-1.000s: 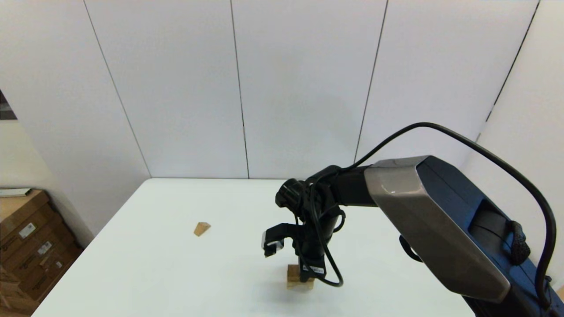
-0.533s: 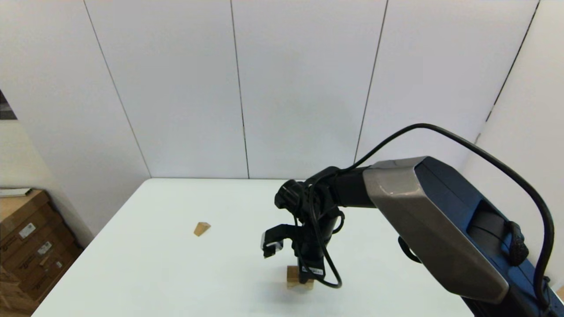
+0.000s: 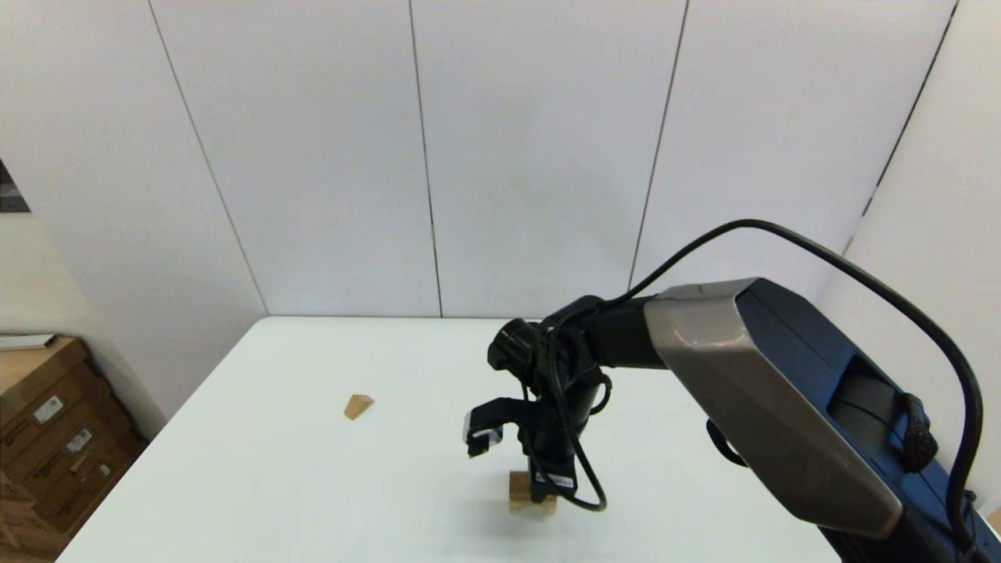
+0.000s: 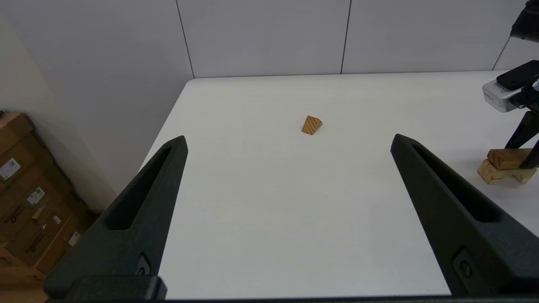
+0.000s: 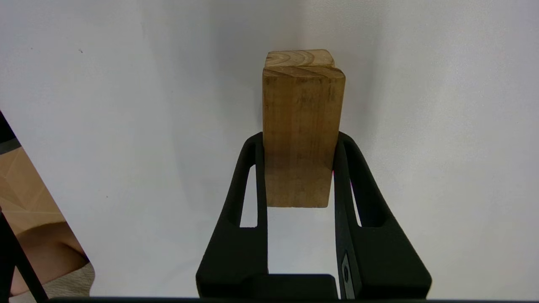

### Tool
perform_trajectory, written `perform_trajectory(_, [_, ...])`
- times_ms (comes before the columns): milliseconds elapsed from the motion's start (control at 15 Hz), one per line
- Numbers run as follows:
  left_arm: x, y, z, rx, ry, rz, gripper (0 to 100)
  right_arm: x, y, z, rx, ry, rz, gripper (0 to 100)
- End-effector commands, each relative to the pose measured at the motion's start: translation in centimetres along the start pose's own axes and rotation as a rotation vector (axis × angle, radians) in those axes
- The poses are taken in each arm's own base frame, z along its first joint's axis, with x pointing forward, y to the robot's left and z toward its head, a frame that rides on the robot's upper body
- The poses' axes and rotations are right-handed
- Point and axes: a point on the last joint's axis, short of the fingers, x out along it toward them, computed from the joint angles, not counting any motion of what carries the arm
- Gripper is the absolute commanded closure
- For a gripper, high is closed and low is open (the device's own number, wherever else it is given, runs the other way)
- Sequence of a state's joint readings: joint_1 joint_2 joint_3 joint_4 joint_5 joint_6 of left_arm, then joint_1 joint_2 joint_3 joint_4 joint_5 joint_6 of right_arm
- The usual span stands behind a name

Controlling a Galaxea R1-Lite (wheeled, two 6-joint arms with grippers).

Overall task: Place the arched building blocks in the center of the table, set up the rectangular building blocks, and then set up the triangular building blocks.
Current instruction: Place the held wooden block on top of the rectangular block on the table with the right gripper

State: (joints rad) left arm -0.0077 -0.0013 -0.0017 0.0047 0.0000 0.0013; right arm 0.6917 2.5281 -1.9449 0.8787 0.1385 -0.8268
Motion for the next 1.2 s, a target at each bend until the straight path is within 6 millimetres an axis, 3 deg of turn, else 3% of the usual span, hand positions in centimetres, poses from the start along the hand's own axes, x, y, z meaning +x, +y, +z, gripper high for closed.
perform_trajectory(67, [0.01,0.00,0.00,0.000,0.001,0.000,0,0.06,0.04,-0.03,-0.005,0.003,0.005,100])
perform_trajectory(1133, [0.01,0.00,0.00,0.000,0.001,0.000,0,0.12,-0.02,-0.07,-0.015,-0.001,0.009,100])
perform_trajectory(1200, [0.01,0.00,0.00,0.000,0.001,0.000,0,0.05,0.00,-0.07,-0.015,-0.001,0.009,0])
